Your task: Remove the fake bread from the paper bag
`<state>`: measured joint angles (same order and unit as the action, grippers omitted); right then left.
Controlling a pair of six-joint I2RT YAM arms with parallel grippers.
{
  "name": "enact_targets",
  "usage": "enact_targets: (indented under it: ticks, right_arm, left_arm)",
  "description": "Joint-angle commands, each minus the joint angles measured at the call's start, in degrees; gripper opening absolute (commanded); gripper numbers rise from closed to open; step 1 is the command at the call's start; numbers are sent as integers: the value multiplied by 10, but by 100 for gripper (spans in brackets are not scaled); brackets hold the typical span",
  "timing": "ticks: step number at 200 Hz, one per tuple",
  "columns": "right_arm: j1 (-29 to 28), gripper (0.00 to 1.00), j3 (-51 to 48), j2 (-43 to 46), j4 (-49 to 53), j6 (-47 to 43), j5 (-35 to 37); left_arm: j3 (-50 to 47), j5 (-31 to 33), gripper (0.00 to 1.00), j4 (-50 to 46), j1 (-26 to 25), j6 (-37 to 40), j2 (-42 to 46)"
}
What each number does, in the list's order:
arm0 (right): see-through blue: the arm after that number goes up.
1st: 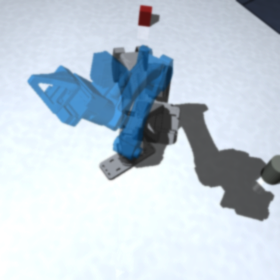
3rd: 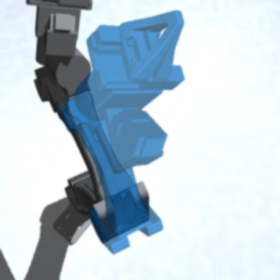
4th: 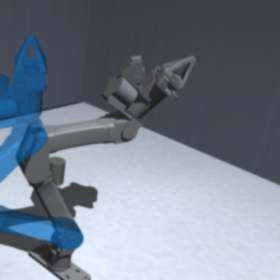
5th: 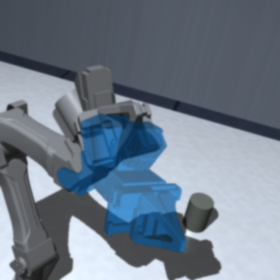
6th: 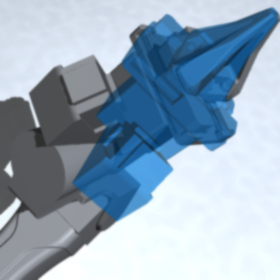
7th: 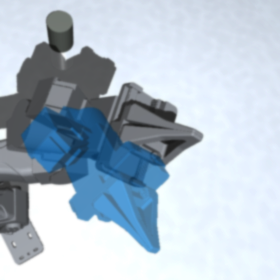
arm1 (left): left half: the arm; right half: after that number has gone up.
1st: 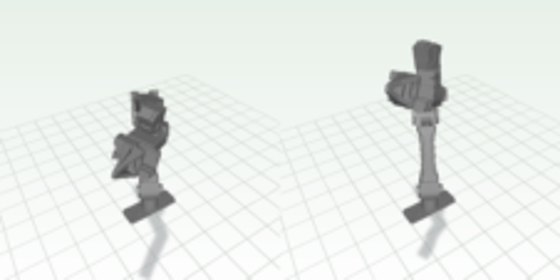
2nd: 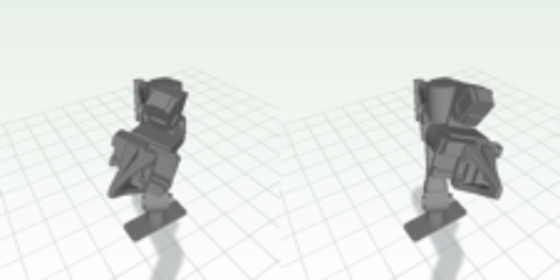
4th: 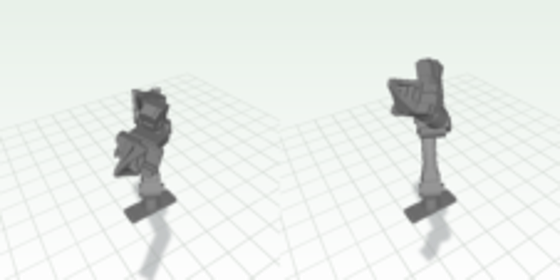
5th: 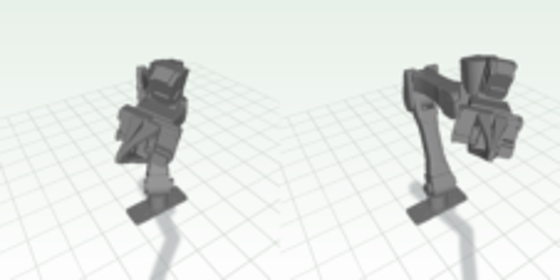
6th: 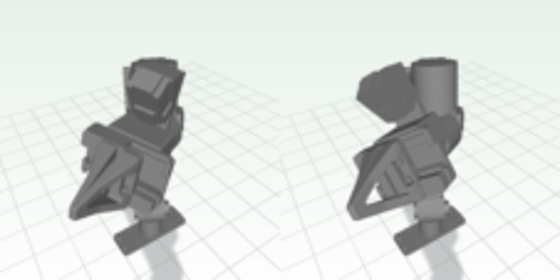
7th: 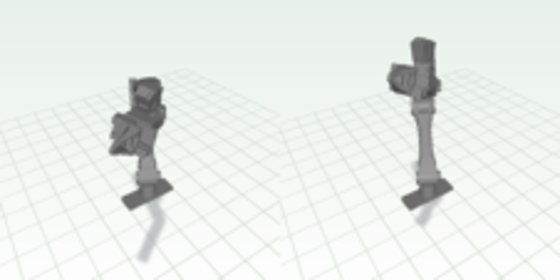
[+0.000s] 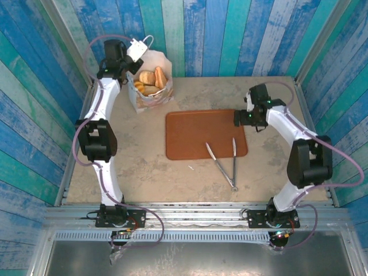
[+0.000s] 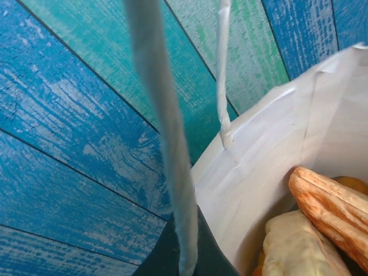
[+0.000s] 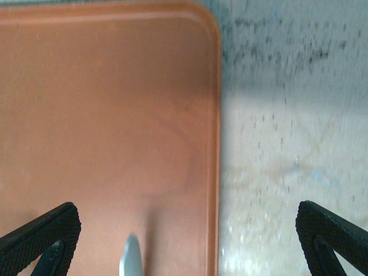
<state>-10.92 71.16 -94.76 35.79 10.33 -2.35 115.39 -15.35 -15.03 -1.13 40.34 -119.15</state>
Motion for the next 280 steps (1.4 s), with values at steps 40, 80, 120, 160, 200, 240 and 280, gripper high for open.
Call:
enact_targets:
  ticks: [40,80,120,160,200,240,280]
  right_arm:
    - [-51,100,-183,187,4,72,12]
    - [-133,100,-260,269,0,134,68]
    - [-186,100,-316,316,-14,189,79]
    - [-217,100,-333,318,0,209,85]
    - [-226,100,-347,329,1,208,78]
    - [-228,100,-367,356,-2,210,78]
    - [-230,100,-378,359,4,213,75]
  left_arm:
    - [-44,-32,0,92,2,-4,109]
    - [-72,-52,0,119,0,-3,128]
    - [-123,-70,0,161,-7,7,161]
    - [-182,-70,0,165,-16,29,204]
    - [-286,-62,0,185,-28,55,272]
    - [-367,-66,0,206,-30,63,324]
    - [-444,-77,0,233,-30,76,372]
